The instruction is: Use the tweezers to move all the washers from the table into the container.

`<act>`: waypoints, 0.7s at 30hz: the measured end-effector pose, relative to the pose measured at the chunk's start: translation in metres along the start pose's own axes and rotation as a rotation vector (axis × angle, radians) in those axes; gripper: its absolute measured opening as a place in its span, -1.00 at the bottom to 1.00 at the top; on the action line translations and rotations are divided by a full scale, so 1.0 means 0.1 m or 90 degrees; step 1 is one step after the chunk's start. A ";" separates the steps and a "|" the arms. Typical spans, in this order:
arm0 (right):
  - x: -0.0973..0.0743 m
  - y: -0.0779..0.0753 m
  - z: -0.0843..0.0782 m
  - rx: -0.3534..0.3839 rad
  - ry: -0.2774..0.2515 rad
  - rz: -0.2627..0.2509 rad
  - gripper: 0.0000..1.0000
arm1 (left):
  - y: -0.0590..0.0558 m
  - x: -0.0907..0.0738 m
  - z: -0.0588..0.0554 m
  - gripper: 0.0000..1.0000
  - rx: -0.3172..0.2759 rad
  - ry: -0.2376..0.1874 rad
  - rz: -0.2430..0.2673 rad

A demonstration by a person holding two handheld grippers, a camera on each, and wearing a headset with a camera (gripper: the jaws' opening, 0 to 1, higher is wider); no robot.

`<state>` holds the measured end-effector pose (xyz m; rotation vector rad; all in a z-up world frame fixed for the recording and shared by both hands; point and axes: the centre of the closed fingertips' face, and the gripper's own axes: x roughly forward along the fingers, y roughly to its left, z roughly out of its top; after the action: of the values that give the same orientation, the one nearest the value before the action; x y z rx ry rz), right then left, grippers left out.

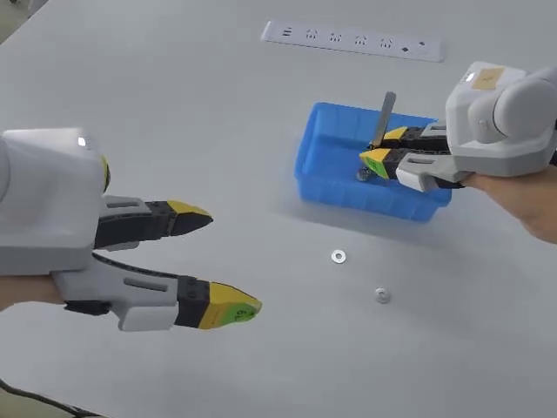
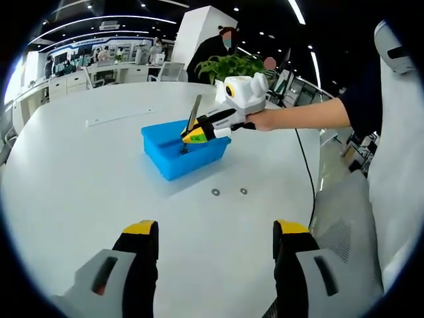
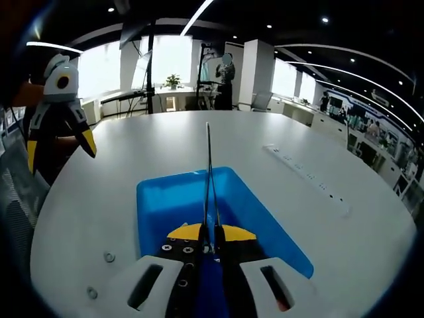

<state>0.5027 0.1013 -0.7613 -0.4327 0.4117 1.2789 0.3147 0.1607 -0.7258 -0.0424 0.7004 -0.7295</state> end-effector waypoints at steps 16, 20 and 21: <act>-0.19 0.03 0.17 0.002 -0.018 0.002 -0.80 | 0.07 0.09 1.14 0.45 0.106 -0.118 -0.018; -0.21 0.06 0.17 -0.005 -0.016 0.010 -0.79 | 0.18 0.27 1.44 0.36 0.149 -0.123 -0.021; -0.22 0.09 0.17 -0.010 -0.016 0.018 -0.79 | 0.24 0.36 1.49 0.26 0.158 -0.115 -0.015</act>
<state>0.4897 0.0942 -0.7365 -0.4250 0.3878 1.3137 0.4381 0.1267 -0.6372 0.1099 0.4339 -0.8198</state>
